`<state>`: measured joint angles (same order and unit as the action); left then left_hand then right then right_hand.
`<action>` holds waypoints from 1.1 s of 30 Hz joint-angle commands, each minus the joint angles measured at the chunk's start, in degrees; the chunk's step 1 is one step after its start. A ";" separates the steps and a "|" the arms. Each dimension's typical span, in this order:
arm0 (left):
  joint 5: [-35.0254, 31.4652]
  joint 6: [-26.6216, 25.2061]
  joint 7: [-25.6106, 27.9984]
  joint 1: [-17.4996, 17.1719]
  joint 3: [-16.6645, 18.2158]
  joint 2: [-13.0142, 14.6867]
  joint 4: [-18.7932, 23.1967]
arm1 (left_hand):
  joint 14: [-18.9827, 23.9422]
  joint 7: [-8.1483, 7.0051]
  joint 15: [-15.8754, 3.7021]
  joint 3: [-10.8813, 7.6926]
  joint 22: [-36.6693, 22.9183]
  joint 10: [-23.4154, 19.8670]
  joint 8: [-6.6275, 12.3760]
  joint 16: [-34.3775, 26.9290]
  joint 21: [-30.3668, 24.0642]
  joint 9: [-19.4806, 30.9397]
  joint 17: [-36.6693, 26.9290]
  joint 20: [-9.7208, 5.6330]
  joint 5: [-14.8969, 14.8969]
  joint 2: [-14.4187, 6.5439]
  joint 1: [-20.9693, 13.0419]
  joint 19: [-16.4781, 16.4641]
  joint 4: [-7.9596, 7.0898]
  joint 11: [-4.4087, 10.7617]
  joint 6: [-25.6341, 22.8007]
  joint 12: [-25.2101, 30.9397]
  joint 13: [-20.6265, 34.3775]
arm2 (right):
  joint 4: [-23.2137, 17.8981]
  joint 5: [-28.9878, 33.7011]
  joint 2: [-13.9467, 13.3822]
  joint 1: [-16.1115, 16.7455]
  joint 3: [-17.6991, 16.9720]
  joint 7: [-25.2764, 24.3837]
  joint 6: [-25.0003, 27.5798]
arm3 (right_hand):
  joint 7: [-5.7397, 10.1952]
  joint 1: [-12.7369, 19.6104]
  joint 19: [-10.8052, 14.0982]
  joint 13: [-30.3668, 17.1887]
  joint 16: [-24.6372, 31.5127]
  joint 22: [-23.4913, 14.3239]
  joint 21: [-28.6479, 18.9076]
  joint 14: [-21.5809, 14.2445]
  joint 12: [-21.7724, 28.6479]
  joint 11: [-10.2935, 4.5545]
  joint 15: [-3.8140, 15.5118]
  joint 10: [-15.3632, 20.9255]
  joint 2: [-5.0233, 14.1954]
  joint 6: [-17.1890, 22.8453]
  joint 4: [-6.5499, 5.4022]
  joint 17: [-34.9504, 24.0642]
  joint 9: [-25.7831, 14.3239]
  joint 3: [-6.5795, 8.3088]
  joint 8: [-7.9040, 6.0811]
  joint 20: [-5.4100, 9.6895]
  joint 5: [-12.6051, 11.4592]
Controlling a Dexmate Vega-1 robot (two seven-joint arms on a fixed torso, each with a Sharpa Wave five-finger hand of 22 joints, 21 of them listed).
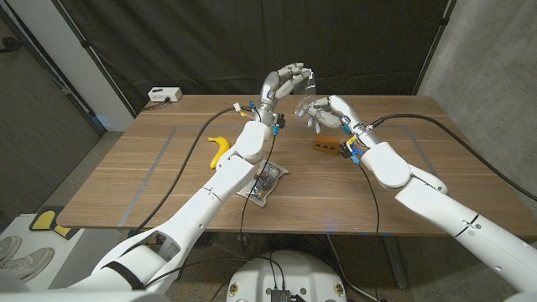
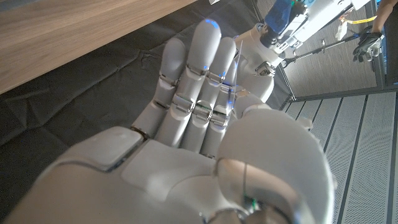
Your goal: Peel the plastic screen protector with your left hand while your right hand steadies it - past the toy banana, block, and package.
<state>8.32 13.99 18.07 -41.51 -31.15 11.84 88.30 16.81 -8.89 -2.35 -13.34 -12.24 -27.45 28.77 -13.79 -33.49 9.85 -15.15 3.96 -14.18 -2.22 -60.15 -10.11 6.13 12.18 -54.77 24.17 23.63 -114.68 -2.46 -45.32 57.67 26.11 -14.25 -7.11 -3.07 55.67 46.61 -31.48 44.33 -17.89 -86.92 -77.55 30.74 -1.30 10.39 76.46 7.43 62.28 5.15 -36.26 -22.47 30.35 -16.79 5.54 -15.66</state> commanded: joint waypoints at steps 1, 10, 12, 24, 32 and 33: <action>3.19 -0.04 -1.88 1.36 -0.17 -1.43 -1.80 | 0.69 0.44 -6.76 -0.35 0.06 -0.76 -0.61 -0.18 -0.39 0.17 -0.11 -0.26 0.31 0.08 -0.97 -0.52 0.46 0.22 -0.73 0.21 -0.05 | 1.06 0.19 -0.05 -0.42 0.09 0.19 -0.78 | -1.55 0.17 -0.42 -0.15 0.24 0.04 -0.18 2.16 -0.20 -0.60 2.15 1.66 0.64 2.04 2.89 -0.15 -0.09 2.79 0.04 7.04 0.11; 4.90 -1.72 -5.27 3.80 -1.25 -1.19 -3.31 | -0.07 3.86 -6.05 -0.37 0.09 0.18 -2.62 0.51 -0.56 0.30 -0.27 -0.07 1.03 0.24 -1.07 0.23 0.60 0.20 0.36 -0.26 -0.29 | 2.29 0.32 0.09 -0.76 0.12 -0.04 -2.31 | -1.55 0.24 -0.49 -0.19 0.24 0.26 -0.35 2.12 -0.26 -0.57 2.19 1.66 0.63 2.12 2.99 -0.30 -0.08 2.77 0.10 7.05 0.18; 5.44 -2.67 -6.60 4.47 -1.56 -0.76 -3.41 | -0.36 4.78 -5.71 -0.12 0.11 0.43 -3.10 0.74 -0.55 0.34 -0.27 -0.08 1.24 0.70 -0.80 0.57 0.59 0.19 0.44 -0.34 -0.31 | 2.67 0.33 0.11 -0.89 0.12 -0.05 -2.81 | -1.58 0.22 -0.59 -0.41 0.22 0.45 -0.29 2.09 -0.18 -0.52 2.16 1.60 0.67 2.09 2.96 -0.28 -0.11 2.73 0.12 7.04 0.22; 5.71 -4.46 -8.33 6.14 -2.78 0.10 -4.15 | -5.39 9.46 -2.20 2.64 0.02 8.12 -11.79 2.33 -0.54 1.37 -0.90 0.46 0.69 3.35 3.57 4.43 -0.96 -1.73 11.69 -2.46 -0.32 | 4.14 -0.34 0.28 -1.69 -0.07 0.17 -3.53 | -1.57 0.24 -0.55 -0.49 0.06 0.72 -0.63 2.09 -0.26 -0.60 2.13 1.63 0.73 2.09 2.99 -0.30 -0.19 2.69 0.20 7.04 0.35; 6.01 -2.63 -4.56 5.29 -2.14 -2.42 -5.41 | 0.27 8.82 -5.75 0.22 -0.03 -0.13 -8.12 0.78 -3.03 1.24 -0.95 0.07 0.70 0.25 -0.66 1.82 0.75 0.16 -5.16 1.52 -0.25 | 5.82 -1.09 0.58 -2.47 0.01 0.64 -5.18 | -1.54 0.24 -0.58 -0.52 0.06 0.92 -0.74 2.07 -0.31 -0.69 2.14 1.66 0.67 2.15 3.03 -0.43 -0.23 2.66 0.22 7.04 0.42; 5.98 -2.75 -4.28 5.26 -2.14 -2.53 -5.36 | 0.51 9.03 -5.92 0.07 -0.02 -0.41 -8.03 0.73 -3.11 1.24 -0.95 0.04 0.77 0.11 -0.90 1.77 0.85 0.19 -5.63 1.62 -0.25 | 6.00 -1.12 0.63 -2.53 0.02 0.61 -5.31 | -1.53 0.25 -0.61 -0.45 0.05 0.97 -0.72 2.07 -0.33 -0.68 2.17 1.71 0.68 2.18 3.04 -0.42 -0.21 2.65 0.23 7.04 0.42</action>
<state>13.82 10.40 10.54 -36.08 -33.48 11.15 84.09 16.34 0.10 -2.26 -12.50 -12.14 -26.57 20.19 -12.58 -35.94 10.99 -15.85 4.09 -13.57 -1.78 -59.85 -7.65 6.85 12.29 -58.22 25.23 23.27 -110.83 -2.79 -45.08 56.15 26.16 -14.14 -10.76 -3.08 55.68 46.11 -31.75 44.33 -16.94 -87.37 -77.53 30.51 -1.30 10.37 76.46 7.43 62.68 5.31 -36.52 -22.46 30.20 -16.47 5.43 -15.23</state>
